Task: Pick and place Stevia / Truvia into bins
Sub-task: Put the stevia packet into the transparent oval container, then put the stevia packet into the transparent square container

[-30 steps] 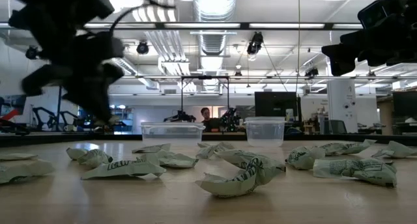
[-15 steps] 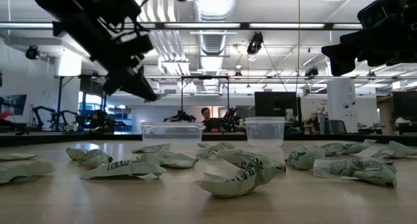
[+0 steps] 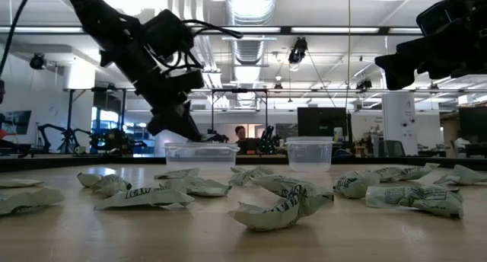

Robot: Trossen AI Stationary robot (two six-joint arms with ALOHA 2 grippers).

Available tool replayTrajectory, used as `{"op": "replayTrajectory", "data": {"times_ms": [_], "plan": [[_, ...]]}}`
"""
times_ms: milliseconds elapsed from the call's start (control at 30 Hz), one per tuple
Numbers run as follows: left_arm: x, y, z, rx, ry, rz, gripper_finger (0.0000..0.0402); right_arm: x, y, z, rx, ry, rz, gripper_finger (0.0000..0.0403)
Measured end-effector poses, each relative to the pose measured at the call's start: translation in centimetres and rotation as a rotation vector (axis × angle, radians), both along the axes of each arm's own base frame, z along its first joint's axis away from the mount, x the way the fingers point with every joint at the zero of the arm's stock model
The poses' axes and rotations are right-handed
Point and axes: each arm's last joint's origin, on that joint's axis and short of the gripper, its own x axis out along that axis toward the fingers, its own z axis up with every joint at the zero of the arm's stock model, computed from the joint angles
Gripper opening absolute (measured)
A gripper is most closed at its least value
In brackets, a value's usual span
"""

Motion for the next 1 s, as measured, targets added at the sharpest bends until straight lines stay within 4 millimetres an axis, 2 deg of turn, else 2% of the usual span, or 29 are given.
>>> {"op": "replayTrajectory", "data": {"times_ms": [200, 400, 633, 800, 1000], "plan": [[0.9, 0.2, 0.2, 0.011, 0.004, -0.01, 0.0086, 0.0, 0.0, 0.0, 0.004, 0.004, 0.0, 0.0198], [0.4, -0.3, 1.6, -0.002, -0.006, -0.005, 0.0136, 0.2, 0.0, -0.5, 0.024, 0.05, 0.006, 0.0199], [-1.9, -2.5, 3.8, -0.052, -0.048, -0.025, 0.0144, 1.0, 0.6, -1.4, -0.003, 0.136, -0.003, 0.0198], [-3.2, -4.3, 5.2, -0.067, -0.12, -0.077, 0.0144, 1.3, 1.6, -2.7, 0.035, 0.268, -0.02, 0.0198], [-4.9, -5.4, 5.8, -0.065, -0.163, -0.124, 0.0144, 1.6, 3.2, -3.9, 0.057, 0.394, -0.076, 0.0198]]}}
